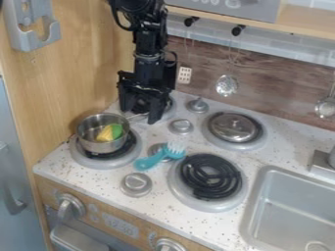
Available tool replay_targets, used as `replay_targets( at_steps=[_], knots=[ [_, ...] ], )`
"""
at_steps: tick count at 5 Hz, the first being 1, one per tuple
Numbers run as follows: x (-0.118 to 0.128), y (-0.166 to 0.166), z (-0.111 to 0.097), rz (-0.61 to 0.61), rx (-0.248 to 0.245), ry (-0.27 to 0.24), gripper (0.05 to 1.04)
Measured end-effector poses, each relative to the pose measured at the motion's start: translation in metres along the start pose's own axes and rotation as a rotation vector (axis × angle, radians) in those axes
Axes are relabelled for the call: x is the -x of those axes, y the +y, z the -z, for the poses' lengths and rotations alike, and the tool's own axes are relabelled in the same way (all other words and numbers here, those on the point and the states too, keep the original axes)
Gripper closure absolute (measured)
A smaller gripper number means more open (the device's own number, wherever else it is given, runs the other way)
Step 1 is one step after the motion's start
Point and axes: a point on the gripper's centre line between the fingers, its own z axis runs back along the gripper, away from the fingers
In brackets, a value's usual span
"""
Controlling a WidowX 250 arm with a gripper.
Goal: Move the blue brass and put it to the right burner.
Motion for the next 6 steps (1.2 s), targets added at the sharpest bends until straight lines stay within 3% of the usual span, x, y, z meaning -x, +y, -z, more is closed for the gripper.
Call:
replay_targets(
  at_steps=[1,3,6],
  knots=[
    [0.006,-0.004,0.022,-0.002,0.016,0.056,0.083],
    [0.006,-0.024,0.05,0.039,0.008,0.115,0.083],
    [-0.009,-0.039,0.062,0.073,0.022,0.075,0.083]
  ],
)
